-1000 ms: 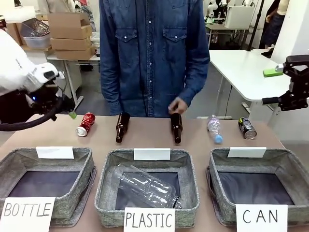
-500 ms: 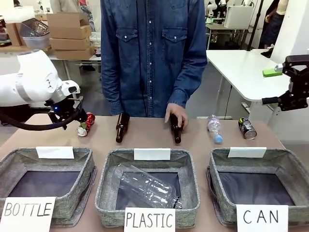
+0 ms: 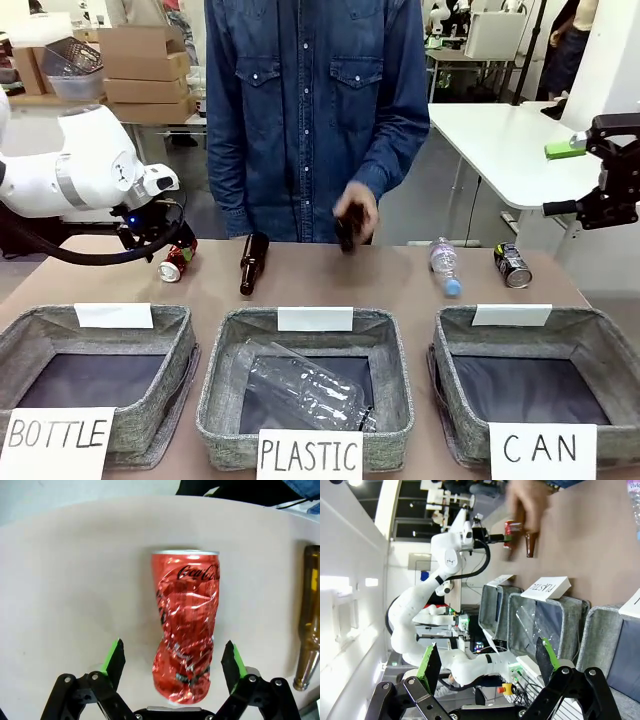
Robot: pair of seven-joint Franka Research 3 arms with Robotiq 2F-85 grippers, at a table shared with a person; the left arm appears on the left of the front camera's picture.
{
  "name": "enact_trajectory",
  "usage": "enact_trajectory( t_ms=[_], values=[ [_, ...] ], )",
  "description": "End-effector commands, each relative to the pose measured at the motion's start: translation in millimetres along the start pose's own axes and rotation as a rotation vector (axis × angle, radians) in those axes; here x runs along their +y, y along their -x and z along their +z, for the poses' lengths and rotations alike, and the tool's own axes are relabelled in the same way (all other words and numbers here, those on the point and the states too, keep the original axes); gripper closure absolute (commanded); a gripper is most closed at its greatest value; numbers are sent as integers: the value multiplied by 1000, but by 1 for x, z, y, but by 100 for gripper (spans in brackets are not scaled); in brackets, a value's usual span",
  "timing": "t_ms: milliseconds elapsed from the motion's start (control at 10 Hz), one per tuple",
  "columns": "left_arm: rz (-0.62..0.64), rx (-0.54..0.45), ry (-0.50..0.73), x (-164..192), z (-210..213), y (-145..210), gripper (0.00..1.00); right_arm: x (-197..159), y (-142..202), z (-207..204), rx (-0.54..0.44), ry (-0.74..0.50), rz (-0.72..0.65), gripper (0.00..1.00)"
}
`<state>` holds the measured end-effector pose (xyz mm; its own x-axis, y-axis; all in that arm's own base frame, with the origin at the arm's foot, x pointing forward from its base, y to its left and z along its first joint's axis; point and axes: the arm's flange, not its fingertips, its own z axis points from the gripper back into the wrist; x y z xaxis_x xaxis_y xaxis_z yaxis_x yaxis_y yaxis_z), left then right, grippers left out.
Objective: Sort the can waste into the basket.
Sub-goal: Pick up the can waste from the table and place it in the right Fabric basket.
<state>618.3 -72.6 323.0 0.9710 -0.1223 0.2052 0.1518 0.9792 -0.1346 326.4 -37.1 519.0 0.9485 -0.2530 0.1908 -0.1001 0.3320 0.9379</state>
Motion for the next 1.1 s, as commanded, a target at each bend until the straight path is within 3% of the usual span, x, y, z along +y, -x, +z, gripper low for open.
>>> enact_trajectory(
  t_ms=[0, 300, 400, 500, 600, 700, 800, 1000],
  values=[
    [-46, -13, -24, -5, -14, -5, 0, 0, -3, -3, -8, -23, 26, 0],
    [-54, -32, -26, -17, -14, -2, 0, 0, -3, -3, -8, -23, 26, 0],
    [-51, -30, -35, -20, -13, -1, 60, 0, -3, -3, -8, -23, 26, 0],
    [-59, -35, -37, -21, -13, 0, 60, 0, -3, -3, -8, -23, 26, 0],
    [-58, -35, -45, -22, -12, 0, 100, 0, -3, -3, -8, -23, 26, 0],
    [-56, -36, -48, -21, -11, 0, 65, 0, -3, -3, -8, -23, 26, 0],
    [-46, -38, -56, -18, -7, 1, 100, 0, -3, -3, -8, -23, 26, 0],
    [-24, -57, -64, -8, 8, 4, 98, 0, -3, -3, -8, -23, 26, 0]
  ],
)
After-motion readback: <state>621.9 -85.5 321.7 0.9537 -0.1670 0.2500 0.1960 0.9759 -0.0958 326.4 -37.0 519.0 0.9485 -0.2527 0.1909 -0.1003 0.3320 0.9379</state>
